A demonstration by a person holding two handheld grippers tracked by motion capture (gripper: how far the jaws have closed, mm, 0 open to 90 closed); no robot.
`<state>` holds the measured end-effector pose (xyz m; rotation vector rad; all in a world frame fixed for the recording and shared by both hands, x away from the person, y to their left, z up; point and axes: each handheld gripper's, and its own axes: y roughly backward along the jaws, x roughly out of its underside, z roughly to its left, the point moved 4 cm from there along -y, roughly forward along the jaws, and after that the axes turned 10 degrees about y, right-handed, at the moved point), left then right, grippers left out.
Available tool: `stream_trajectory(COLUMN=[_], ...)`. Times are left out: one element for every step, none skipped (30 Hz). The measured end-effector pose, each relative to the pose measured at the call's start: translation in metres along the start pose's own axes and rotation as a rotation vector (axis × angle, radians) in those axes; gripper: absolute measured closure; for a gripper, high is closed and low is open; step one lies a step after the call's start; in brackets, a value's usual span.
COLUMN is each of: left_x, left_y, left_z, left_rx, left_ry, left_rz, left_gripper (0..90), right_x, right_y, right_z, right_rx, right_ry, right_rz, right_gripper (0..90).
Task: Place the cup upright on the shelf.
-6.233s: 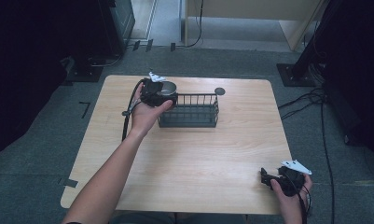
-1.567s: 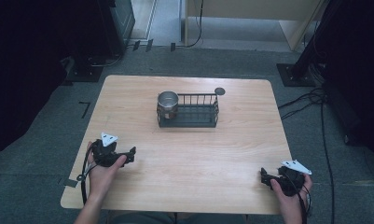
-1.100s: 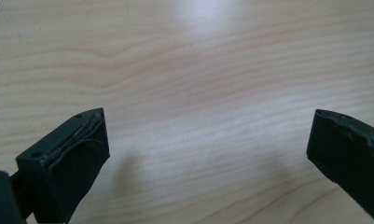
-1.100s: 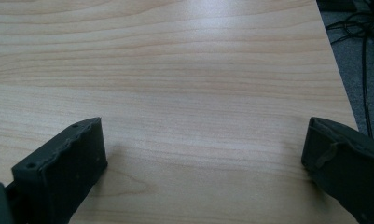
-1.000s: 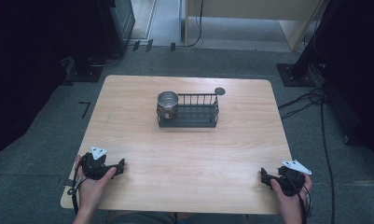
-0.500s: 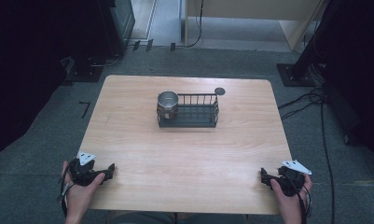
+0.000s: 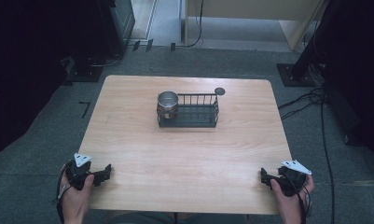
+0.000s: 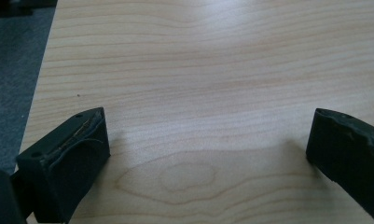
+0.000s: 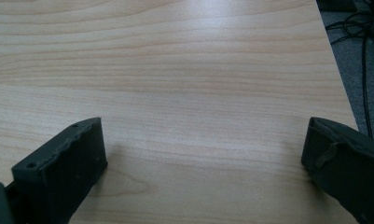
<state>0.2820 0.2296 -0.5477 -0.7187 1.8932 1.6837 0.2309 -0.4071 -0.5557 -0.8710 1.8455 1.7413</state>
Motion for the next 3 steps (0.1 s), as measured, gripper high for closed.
stream_trajectory(left_x=[-0.0003,-0.0004,-0.0004], left_y=[-0.0005,-0.0005,-0.0005], left_z=[-0.0007,-0.0008,-0.0007], left_rx=[-0.005,-0.006,-0.006], left_ry=[0.007,0.008,0.008], left_rz=[-0.002,-0.002,-0.002], left_gripper=[0.0,0.0,0.0], right_x=[0.0,0.0,0.0], right_y=[0.0,0.0,0.0], right_z=[0.0,0.0,-0.0002], right_rx=[0.0,0.0,0.002], right_ry=[0.0,-0.001,-0.002], right_rz=[0.0,0.0,0.001], right_gripper=[0.0,0.0,0.0])
